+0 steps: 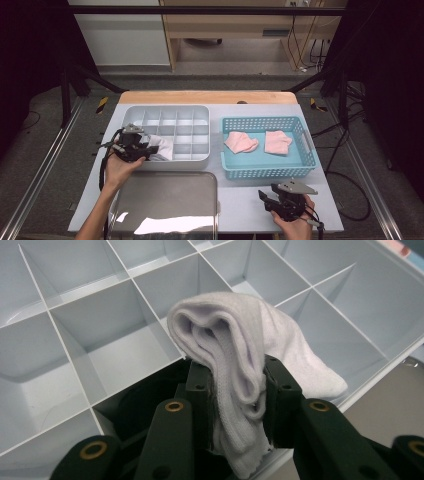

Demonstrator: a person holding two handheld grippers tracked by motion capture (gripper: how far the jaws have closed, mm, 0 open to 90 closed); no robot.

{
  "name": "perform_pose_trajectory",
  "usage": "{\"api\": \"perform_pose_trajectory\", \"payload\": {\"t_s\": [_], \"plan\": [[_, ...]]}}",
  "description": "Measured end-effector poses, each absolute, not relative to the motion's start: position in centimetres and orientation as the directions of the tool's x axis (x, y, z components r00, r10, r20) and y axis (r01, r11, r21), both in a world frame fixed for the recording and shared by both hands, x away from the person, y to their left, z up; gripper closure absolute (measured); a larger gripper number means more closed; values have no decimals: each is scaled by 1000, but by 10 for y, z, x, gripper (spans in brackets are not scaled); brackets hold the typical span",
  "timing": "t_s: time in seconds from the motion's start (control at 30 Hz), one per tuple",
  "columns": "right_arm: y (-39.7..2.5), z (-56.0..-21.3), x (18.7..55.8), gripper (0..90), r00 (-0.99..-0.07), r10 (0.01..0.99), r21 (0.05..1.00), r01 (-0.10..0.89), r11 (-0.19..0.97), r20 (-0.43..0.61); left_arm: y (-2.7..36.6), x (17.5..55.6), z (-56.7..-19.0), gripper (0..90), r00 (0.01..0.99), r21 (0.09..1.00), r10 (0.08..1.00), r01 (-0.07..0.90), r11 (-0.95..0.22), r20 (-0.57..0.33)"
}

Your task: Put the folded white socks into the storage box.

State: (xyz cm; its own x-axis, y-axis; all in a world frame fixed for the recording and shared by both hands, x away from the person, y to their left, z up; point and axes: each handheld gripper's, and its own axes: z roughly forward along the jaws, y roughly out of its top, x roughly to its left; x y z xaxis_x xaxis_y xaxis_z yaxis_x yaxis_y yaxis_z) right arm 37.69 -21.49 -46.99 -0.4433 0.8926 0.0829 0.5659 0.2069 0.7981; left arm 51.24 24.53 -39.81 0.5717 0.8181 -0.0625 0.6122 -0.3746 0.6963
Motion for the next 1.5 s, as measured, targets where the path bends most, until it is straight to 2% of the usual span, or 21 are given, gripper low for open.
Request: {"api": "perform_pose_trajectory", "payload": {"t_s": [0.37,0.57,0.83,0.93,1.33,1.5], "plan": [[-213,-475,379,460,-450,888,782,584,217,90,237,514,-399,690,590,642,807,630,-437,-29],[-215,-474,379,460,-451,887,781,586,214,96,224,517,-397,696,584,594,811,639,-488,39],[-212,-476,382,460,-458,883,775,593,220,100,220,522,-399,701,578,579,815,654,-488,34],[-211,-476,382,460,-460,882,774,593,220,102,212,523,-401,705,578,558,813,653,-512,69],[-208,-477,383,461,-468,877,765,602,227,108,195,530,-410,713,574,479,812,686,-547,106],[-208,-478,384,463,-469,876,764,604,228,109,196,533,-411,713,578,474,811,691,-546,92]]}}
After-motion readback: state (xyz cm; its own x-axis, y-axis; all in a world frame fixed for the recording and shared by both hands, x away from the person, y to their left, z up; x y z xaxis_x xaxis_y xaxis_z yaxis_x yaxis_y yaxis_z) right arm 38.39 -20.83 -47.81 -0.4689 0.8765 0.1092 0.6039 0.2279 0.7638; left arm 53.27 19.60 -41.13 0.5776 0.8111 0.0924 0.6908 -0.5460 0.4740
